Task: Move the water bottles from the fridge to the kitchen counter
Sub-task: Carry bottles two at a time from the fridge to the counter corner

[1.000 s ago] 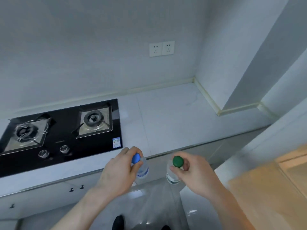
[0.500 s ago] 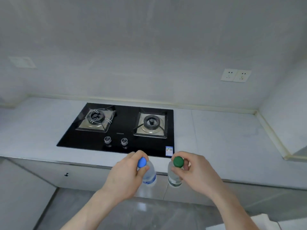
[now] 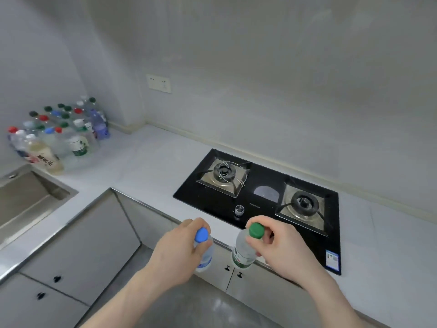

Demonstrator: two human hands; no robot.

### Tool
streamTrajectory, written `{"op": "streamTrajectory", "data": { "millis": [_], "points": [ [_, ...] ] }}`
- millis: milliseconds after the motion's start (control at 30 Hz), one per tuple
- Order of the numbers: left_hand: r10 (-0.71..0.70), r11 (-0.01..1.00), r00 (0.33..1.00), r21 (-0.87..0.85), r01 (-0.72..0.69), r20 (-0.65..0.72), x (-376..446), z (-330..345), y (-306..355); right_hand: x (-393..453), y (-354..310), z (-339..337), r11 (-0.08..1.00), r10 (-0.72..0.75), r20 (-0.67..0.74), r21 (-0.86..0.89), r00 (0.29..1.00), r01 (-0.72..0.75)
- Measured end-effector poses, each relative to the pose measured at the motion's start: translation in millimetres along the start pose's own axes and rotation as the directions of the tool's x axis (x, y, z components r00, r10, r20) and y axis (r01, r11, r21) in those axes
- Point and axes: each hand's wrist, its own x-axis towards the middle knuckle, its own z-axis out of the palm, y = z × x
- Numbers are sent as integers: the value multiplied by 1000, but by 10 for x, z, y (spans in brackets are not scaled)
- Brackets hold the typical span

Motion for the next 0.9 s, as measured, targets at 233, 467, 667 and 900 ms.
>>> {"op": "streamTrajectory", "data": {
  "millis": [233,467,667,900],
  "points": [
    [-177,984,976,-26,175,-126,-127,-436,-684,652,-682,484,989,-149,180,12,972,149],
    [-320,947,928,-37,319,-191,-79,-725,-1199,1330,-1109,910,967,-254,299,71,920,244],
    [-396,916,884,-44,398,-250,237,-1006,-1540,2086,-1402,1195,950,-313,358,97,880,298],
    [-445,887,830,-35,461,-336,937,-1344,-2012,3149,-1775,1383,908,-414,386,116,825,402]
  ]
}}
